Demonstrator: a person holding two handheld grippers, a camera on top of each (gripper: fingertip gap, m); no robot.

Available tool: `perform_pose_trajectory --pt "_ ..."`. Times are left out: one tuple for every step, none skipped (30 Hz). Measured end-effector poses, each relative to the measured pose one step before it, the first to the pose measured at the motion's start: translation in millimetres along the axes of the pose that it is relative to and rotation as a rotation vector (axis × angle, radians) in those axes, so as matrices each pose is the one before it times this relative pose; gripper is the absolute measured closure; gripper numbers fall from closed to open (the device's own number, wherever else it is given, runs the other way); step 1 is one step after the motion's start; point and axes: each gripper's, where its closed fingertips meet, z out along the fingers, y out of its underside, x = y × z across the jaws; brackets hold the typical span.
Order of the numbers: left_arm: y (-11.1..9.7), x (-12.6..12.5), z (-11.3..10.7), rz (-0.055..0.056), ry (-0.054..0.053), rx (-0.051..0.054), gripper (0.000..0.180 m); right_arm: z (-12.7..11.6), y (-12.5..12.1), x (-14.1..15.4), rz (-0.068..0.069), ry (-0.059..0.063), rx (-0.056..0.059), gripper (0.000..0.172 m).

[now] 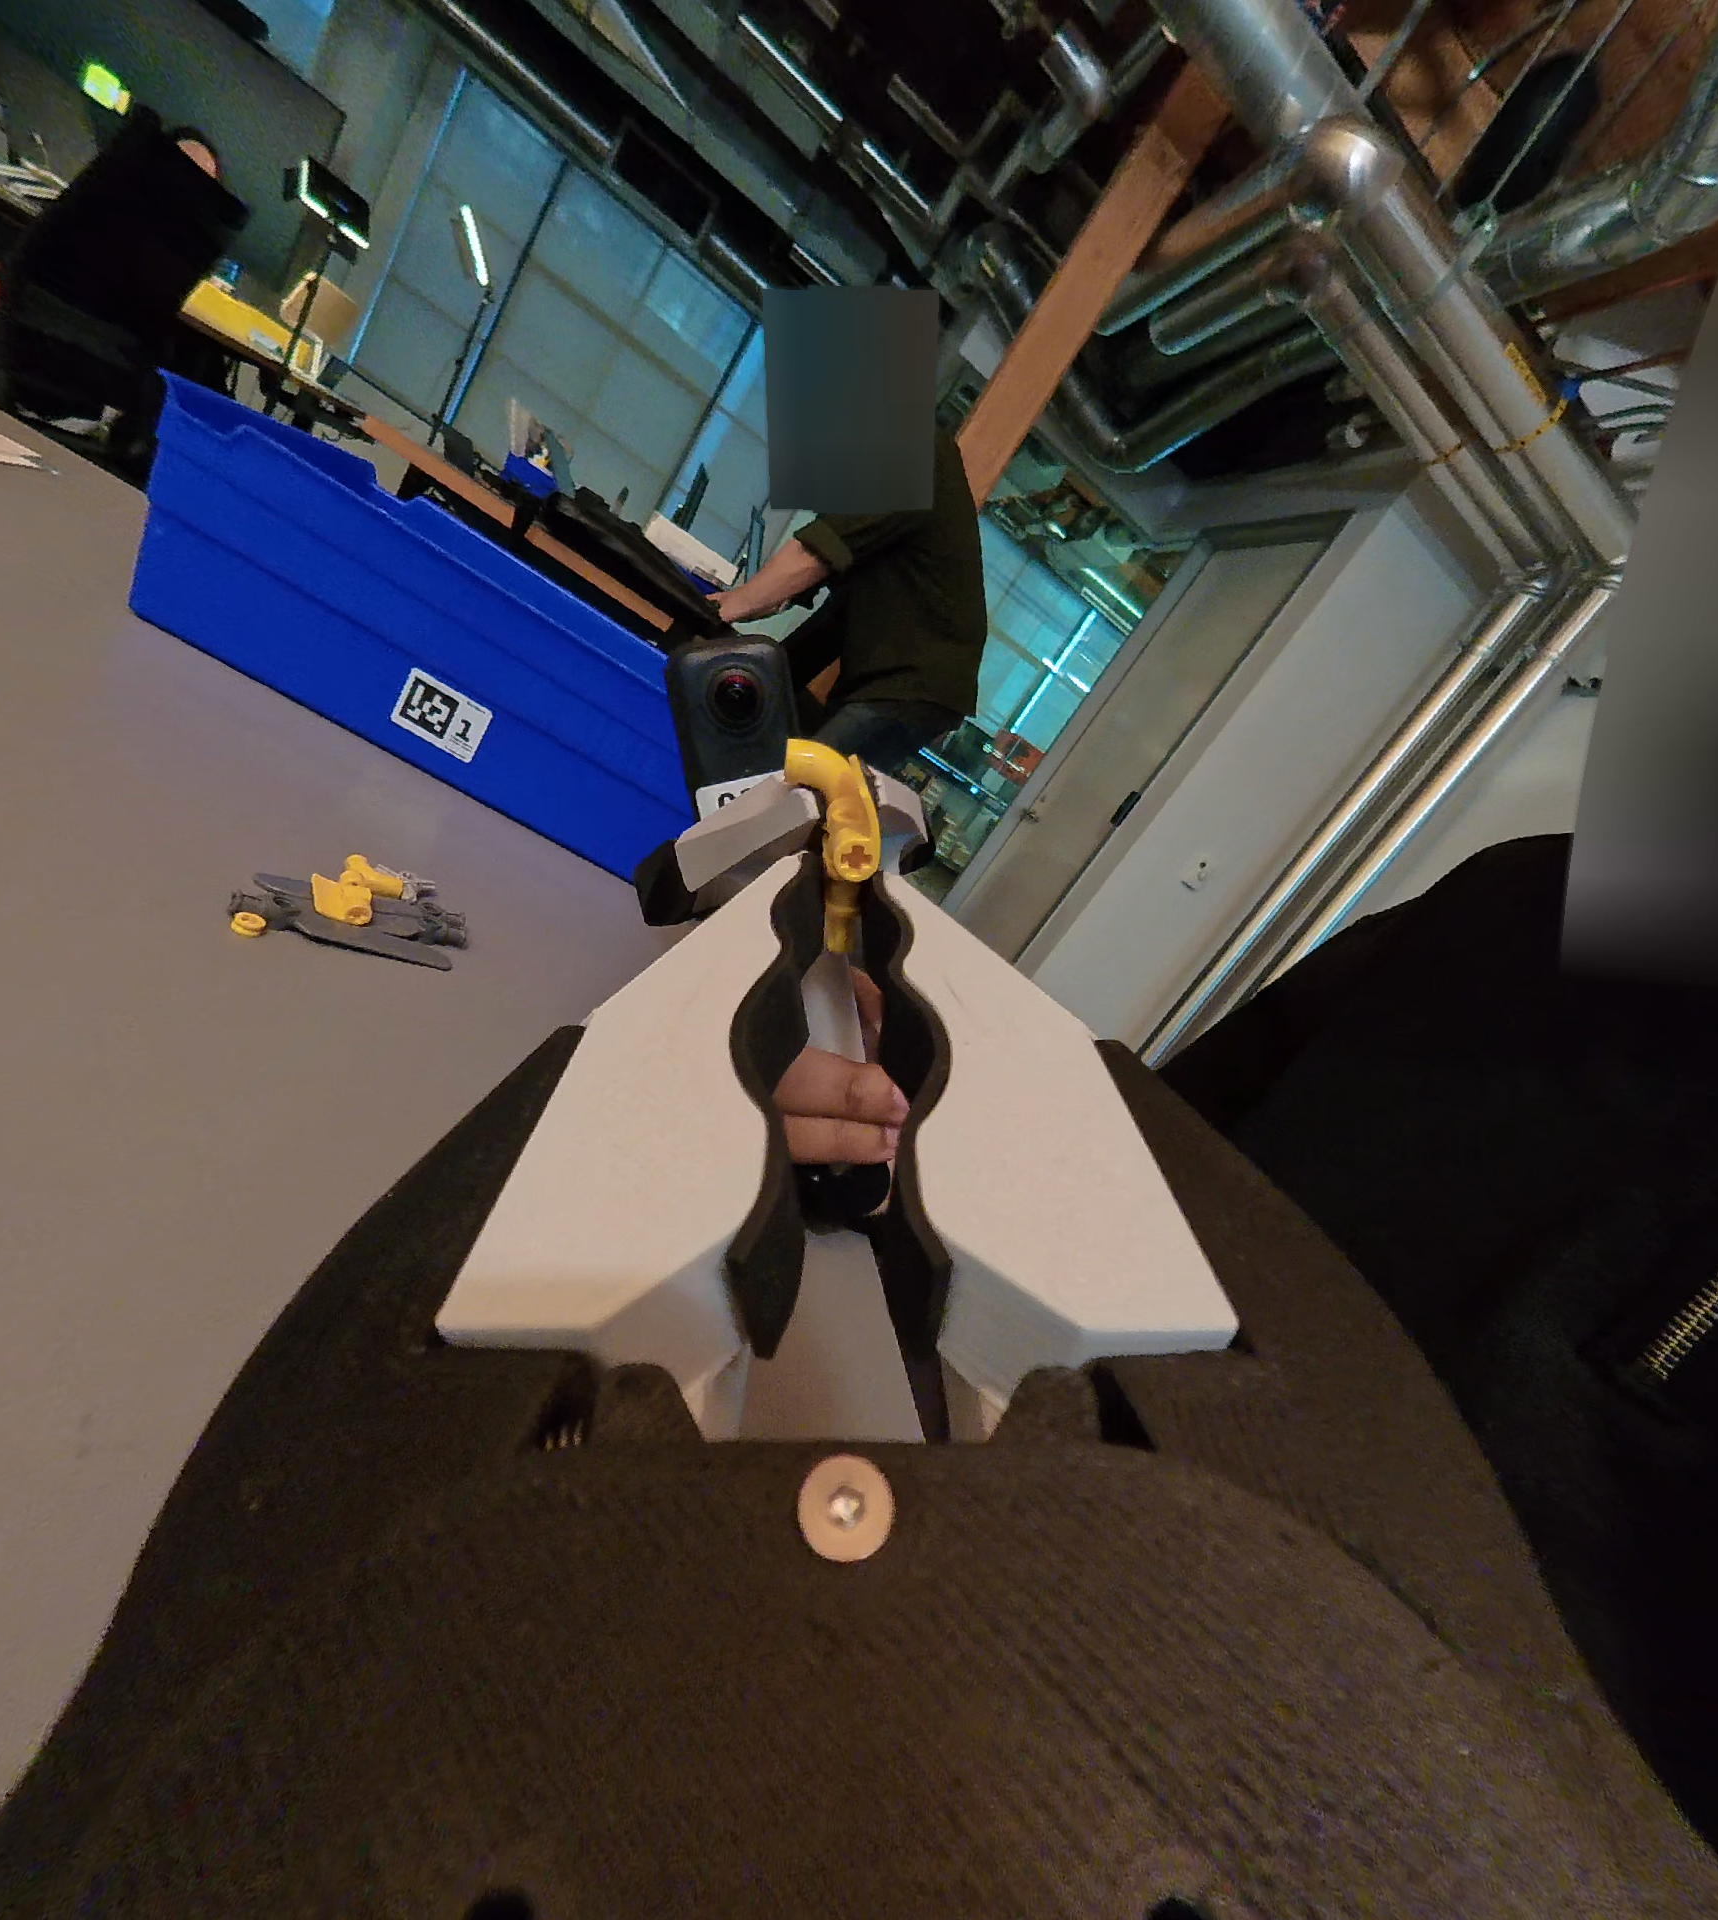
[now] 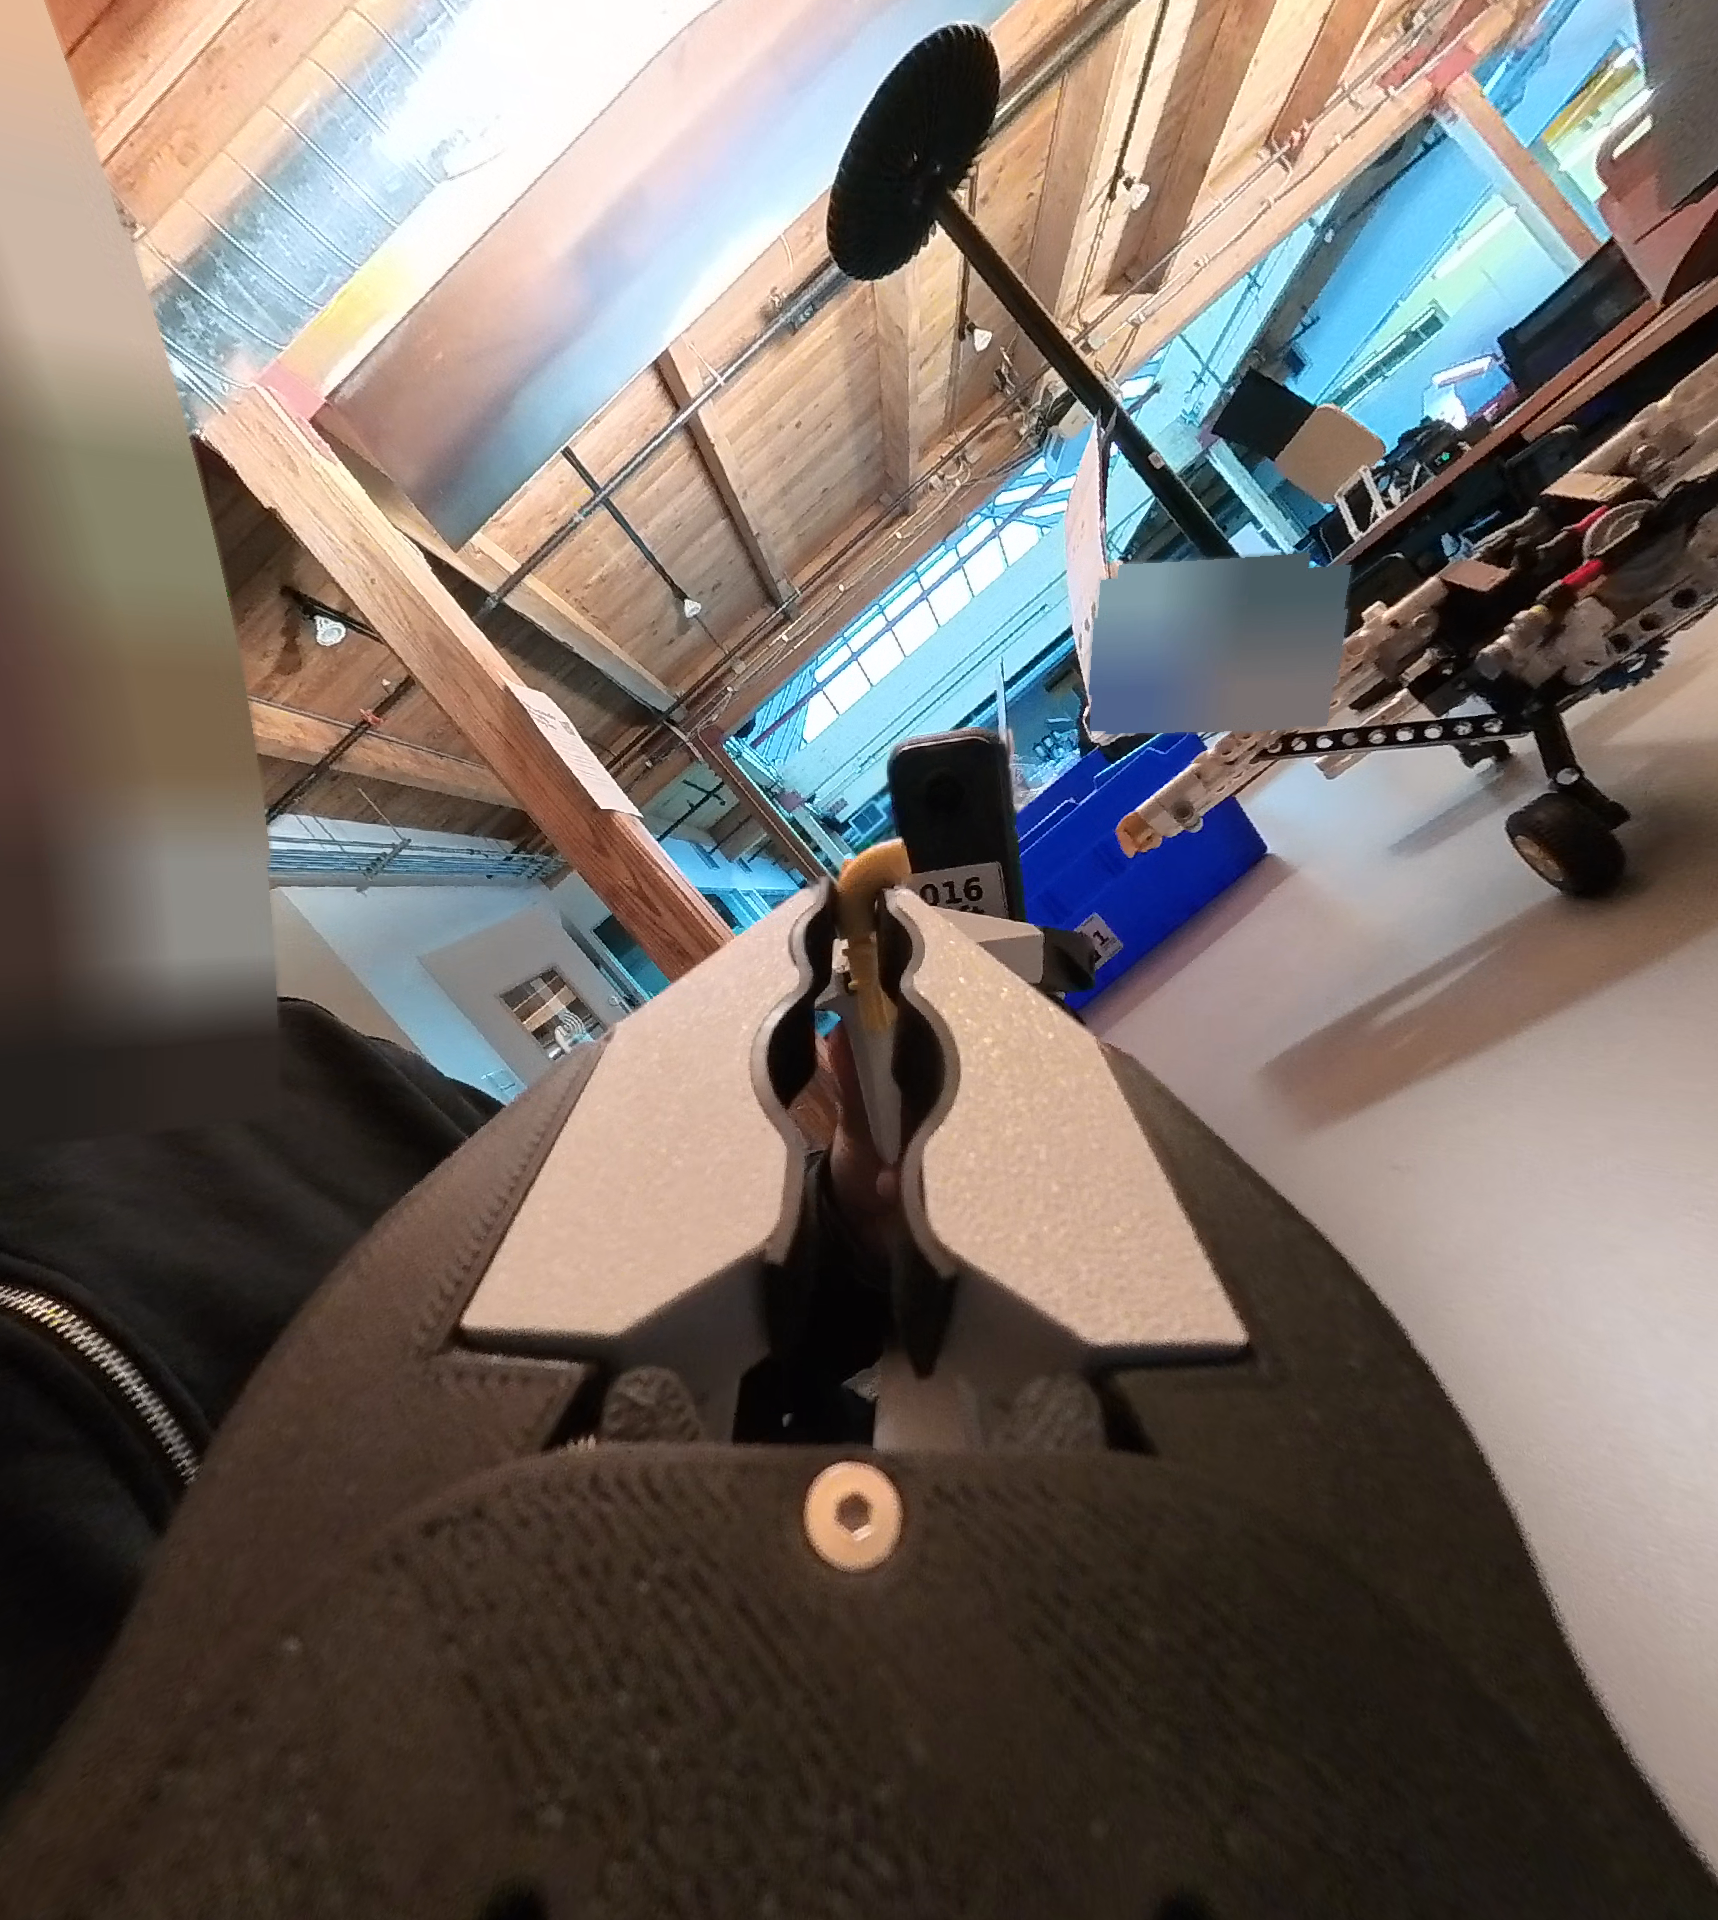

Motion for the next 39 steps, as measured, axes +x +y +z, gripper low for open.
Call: perform_pose_trajectory --pt "-0.17 -0.04 -0.05 -0.0032 0.0016 0.0012 0.175 0.13 -0.15 -0.03 -0.0041 0.0033 0.0013 0.167" --pt "-0.2 0.09 0.07 -0.0036 0.0025 0.0016 0.175 0.16 -0.29 -0.1 -0.002 0.0025 0.0028 0.167" --pt "-0.15 0.07 0.17 -0.0032 0.0019 0.0017 0.175 0.07 -0.28 0.1 0.0004 0.0017 0.0041 0.167" --pt "-0.17 -0.35 -0.15 -0.0028 0.0 0.0016 0.175 0.19 -0.03 0.56 0.0018 0.0024 0.0031 0.167" --pt "-0.15 -0.81 -0.15 -0.0027 -0.0029 0.0019 0.175 0.09 -1.06 0.51 0.0028 0.0007 0.0095 0.166" --pt "2.85 -1.75 0.04 -0.0039 -0.0059 -0.0166 0.177 -3.95 -13.42 -4.38 0.0164 -0.0307 0.083 0.166" --pt "14.64 -0.34 3.11 0.0021 -0.0051 -0.0879 0.177 -7.96 -20.12 -4.1 0.0453 -0.0357 0.1001 0.166" --pt "7.26 5.44 5.06 0.0308 0.0074 -0.037 0.177 -6.69 -14.24 1.82 0.0318 0.0076 0.0374 0.166" --pt "-2.32 4.73 2.04 0.0482 -0.0042 0.0166 0.177 -4.62 -5.13 6.42 -0.0279 0.0553 -0.0177 0.166" --pt "-2.08 -1.42 -0.93 0.0222 -0.0199 0.0122 0.177 -3.1 0.38 6.77 -0.0575 0.0702 -0.0363 0.167" --pt "-1.18 -3.69 -2.04 -0.0117 -0.0088 0.002 0.177 -1.72 3.7 4.94 -0.0482 0.0601 -0.0469 0.167" --pt "-2.62 -3.64 -2.26 -0.0254 -0.0025 0.0141 0.177 -2.33 3.17 5.08 -0.0486 0.0589 -0.0428 0.166" --pt "-2.49 -2.24 -1.67 -0.0161 -0.0017 0.0136 0.177 -4.55 0.39 8.07 -0.0635 0.0758 -0.0288 0.166" --pt "0.29 -1.49 -0.58 0.0026 -0.0094 -0.0026 0.177 -6.94 -1.52 10.64 -0.0648 0.0832 -0.0236 0.166" --pt "1.49 -0.48 0.38 0.0173 -0.012 -0.0104 0.177 -8.24 -2.2 12.75 -0.0546 0.0828 -0.0246 0.166" --pt "1.51 -0.11 0.85 0.0186 -0.0105 -0.0102 0.177 -8.64 -0.54 16.32 -0.0427 0.0926 -0.0331 0.165" --pt "1.27 -0.47 0.74 0.0064 -0.0067 -0.0073 0.177 -7.98 2.87 20.72 -0.028 0.1066 -0.0473 0.166" --pt "0.22 -0.36 0.48 -0.0022 -0.0003 -0.0021 0.177 -6.25 6.35 21.52 -0.0125 0.104 -0.0589 0.165" --pt "-1.02 -0.81 -0.2 -0.0057 -0.0002 0.0067 0.176 -4.08 5.56 16.39 0.017 0.0728 -0.0479 0.166" --pt "-1.31 -0.86 -0.61 -0.0089 0.0006 0.0098 0.177 -2.58 2.38 8.9 0.0248 0.0294 -0.0213 0.166" --pt "-1.06 -0.83 -0.58 -0.0107 0.0017 0.007 0.176 -1.62 1.03 5.73 0.0202 0.0181 -0.0092 0.166" --pt "-0.69 -0.41 -0.61 -0.0084 0.0019 0.0058 0.177 -0.27 1.8 5.36 0.0176 0.0218 -0.0134 0.166" --pt "-0.47 0.03 -0.22 -0.0047 0.0022 0.0043 0.177 1.24 2.91 4.3 0.0144 0.0186 -0.0219 0.166" --pt "0.05 0.39 0.1 0.0001 0.0022 0.0001 0.177 2.29 3.25 2.85 0.0104 0.0131 -0.0255 0.166" --pt "0.5 0.28 0.28 0.0034 -0.0005 -0.0029 0.177 2.68 3.12 2.36 0.0044 0.0157 -0.0248 0.166" --pt "0.77 0.37 0.56 0.0036 -0.0008 -0.0046 0.177 2.93 3.22 2.39 -0.0015 0.0201 -0.0254 0.166" --pt "0.68 0.14 0.49 0.0033 -0.001 -0.0043 0.177 2.89 3.13 1.4 -0.0079 0.0184 -0.0256 0.166" --pt "0.4 0.21 0.31 0.0024 -0.0008 -0.0027 0.177 2.64 2.92 0.91 -0.0123 0.0172 -0.0235 0.166" --pt "0.13 -0.09 0.06 0.0005 -0.0011 -0.0005 0.177 2.13 2.15 0.16 -0.015 0.0136 -0.0176 0.166" --pt "-0.36 -0.52 -0.23 -0.0013 -0.0034 0.0024 0.177 1.15 0.7 -0.03 -0.0157 0.0112 -0.007 0.166" --pt "-0.66 -1.0 -0.47 -0.0034 -0.0048 0.0048 0.177 0.0 -0.7 0.52 -0.0126 0.0128 0.0035 0.166" --pt "-0.66 -0.88 -0.53 -0.0045 -0.0031 0.0054 0.177 -0.76 -1.44 0.31 -0.0083 0.0072 0.0095 0.166" --pt "-0.66 -0.83 -0.47 -0.0041 -0.0039 0.0046 0.177 -0.9 -1.45 -0.22 -0.0021 -0.0017 0.0102 0.164" --pt "-0.47 -0.59 -0.36 -0.0026 -0.0025 0.0033 0.177 -0.84 -1.14 0.25 0.0056 -0.0047 0.0083 0.158" --pt "-0.2 -0.09 -0.1 -0.0008 0.0 0.0014 0.177 -0.76 -1.13 0.6 0.0104 -0.0043 0.0075 0.152" --pt "0.2 0.12 0.1 0.0005 0.0001 -0.0014 0.177 -0.63 -0.68 0.08 0.0099 -0.008 0.0057 0.15" --pt "0.48 0.17 0.28 0.0011 0.0007 -0.003 0.177 -0.31 -0.38 -0.17 0.0078 -0.0084 0.0024 0.15" --pt "0.41 0.33 0.3 0.0014 0.001 -0.0027 0.177 -0.19 -0.29 -0.4 0.0041 -0.0065 0.0015 0.148" --pt "0.27 0.15 0.25 0.0012 0.0002 -0.0022 0.177 -0.79 -0.97 -0.94 -0.0031 -0.0051 0.0073 0.148"
